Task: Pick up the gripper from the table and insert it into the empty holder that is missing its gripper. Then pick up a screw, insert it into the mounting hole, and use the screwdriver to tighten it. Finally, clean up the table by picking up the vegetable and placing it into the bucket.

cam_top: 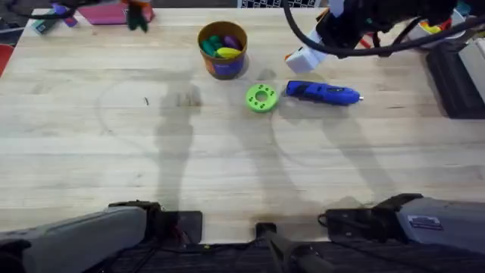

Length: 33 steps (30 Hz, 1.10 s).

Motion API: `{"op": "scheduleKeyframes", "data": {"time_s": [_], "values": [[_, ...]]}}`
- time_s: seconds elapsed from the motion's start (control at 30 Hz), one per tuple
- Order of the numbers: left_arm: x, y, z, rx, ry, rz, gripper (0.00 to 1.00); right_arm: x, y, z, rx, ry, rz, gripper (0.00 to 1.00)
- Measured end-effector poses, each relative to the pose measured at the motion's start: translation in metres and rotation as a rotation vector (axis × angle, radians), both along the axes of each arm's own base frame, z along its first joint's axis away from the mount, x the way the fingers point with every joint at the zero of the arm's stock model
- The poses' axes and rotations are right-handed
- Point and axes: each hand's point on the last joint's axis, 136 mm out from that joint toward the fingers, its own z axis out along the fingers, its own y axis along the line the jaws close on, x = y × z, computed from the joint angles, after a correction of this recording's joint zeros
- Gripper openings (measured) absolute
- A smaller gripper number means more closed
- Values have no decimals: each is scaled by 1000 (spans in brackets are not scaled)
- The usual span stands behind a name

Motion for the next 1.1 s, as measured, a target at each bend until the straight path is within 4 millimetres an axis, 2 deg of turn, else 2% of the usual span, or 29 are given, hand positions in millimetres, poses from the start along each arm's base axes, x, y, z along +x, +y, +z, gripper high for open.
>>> {"op": "scheduleKeyframes", "data": {"time_s": [0.17,0.3,0.47,0.6,0.77,0.87,0.93,1.07,1.1], "values": [[20,-37,-3,-4,-35,-97,17,0,0,0,19,11,-28,994],[46,-63,-18,-8,-46,-153,17,0,1,0,31,18,-42,994],[85,-90,-49,-12,-52,-199,17,0,1,0,35,20,-46,994],[105,-107,-82,-9,-19,-225,17,0,1,0,37,20,-49,994],[121,-124,-128,-12,44,-253,17,0,1,0,38,19,-49,994],[126,-127,-147,-11,67,-256,16,0,1,0,38,19,-49,994],[128,-127,-153,-11,74,-257,16,0,1,0,38,19,-49,994],[128,-127,-151,-11,70,-257,17,0,1,0,38,19,-49,994],[128,-127,-151,-10,71,-259,79,0,1,0,38,19,-49,994]]}}
